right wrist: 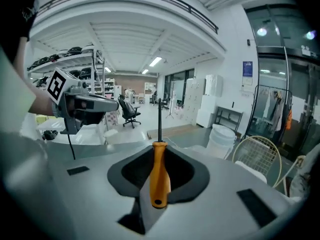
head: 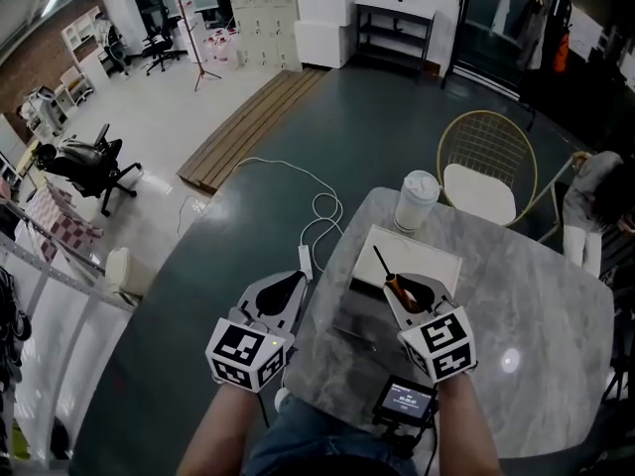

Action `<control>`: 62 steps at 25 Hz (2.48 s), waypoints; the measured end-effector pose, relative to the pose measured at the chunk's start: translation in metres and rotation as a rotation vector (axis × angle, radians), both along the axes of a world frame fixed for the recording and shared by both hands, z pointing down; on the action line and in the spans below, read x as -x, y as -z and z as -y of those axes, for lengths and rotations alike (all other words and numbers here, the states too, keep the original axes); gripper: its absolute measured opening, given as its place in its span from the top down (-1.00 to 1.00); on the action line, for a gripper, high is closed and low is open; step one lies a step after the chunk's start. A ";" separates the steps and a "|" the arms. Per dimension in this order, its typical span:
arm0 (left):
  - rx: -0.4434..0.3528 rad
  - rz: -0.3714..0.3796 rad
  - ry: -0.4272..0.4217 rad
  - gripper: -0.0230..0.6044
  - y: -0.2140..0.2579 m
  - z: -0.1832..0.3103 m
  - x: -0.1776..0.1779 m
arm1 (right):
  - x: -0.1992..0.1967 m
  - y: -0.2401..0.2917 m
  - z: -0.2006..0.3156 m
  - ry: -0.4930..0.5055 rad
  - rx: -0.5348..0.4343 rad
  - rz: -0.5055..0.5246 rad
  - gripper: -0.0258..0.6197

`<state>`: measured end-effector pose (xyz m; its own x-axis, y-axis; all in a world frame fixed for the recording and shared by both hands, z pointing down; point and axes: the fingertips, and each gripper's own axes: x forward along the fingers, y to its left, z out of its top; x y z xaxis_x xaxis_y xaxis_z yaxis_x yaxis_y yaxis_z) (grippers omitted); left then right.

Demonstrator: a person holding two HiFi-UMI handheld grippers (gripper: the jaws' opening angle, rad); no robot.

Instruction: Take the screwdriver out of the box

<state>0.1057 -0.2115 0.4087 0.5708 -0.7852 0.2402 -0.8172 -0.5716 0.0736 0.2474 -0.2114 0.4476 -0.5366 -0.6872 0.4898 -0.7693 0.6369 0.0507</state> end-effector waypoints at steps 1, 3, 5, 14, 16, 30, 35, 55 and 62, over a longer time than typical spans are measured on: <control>-0.009 0.000 0.000 0.89 0.003 0.000 -0.002 | -0.001 0.007 0.001 -0.003 -0.041 0.019 0.64; -0.026 -0.004 0.000 0.89 0.009 0.001 -0.005 | -0.003 0.021 0.001 -0.009 -0.114 0.061 0.64; -0.040 -0.015 0.001 0.89 0.015 0.000 -0.005 | -0.005 0.032 -0.002 -0.018 -0.174 0.095 0.64; -0.127 -0.056 -0.041 0.89 0.038 0.011 -0.006 | -0.023 0.071 -0.003 -0.158 -0.310 0.143 0.64; -0.144 -0.068 -0.062 0.89 0.045 0.015 -0.006 | -0.030 0.080 -0.007 -0.205 -0.334 0.143 0.64; -0.286 -0.152 -0.228 0.89 0.101 0.020 -0.017 | -0.069 0.126 -0.067 -0.462 -0.456 0.018 0.64; -0.321 -0.168 -0.250 0.89 0.115 0.019 -0.032 | -0.092 0.133 -0.083 -0.519 -0.481 -0.020 0.64; -0.407 -0.185 -0.161 0.89 0.145 0.032 -0.037 | -0.147 0.163 -0.085 -0.582 -0.547 0.066 0.64; -0.369 -0.176 -0.164 0.89 0.136 0.033 -0.046 | -0.150 0.155 -0.080 -0.580 -0.518 0.121 0.64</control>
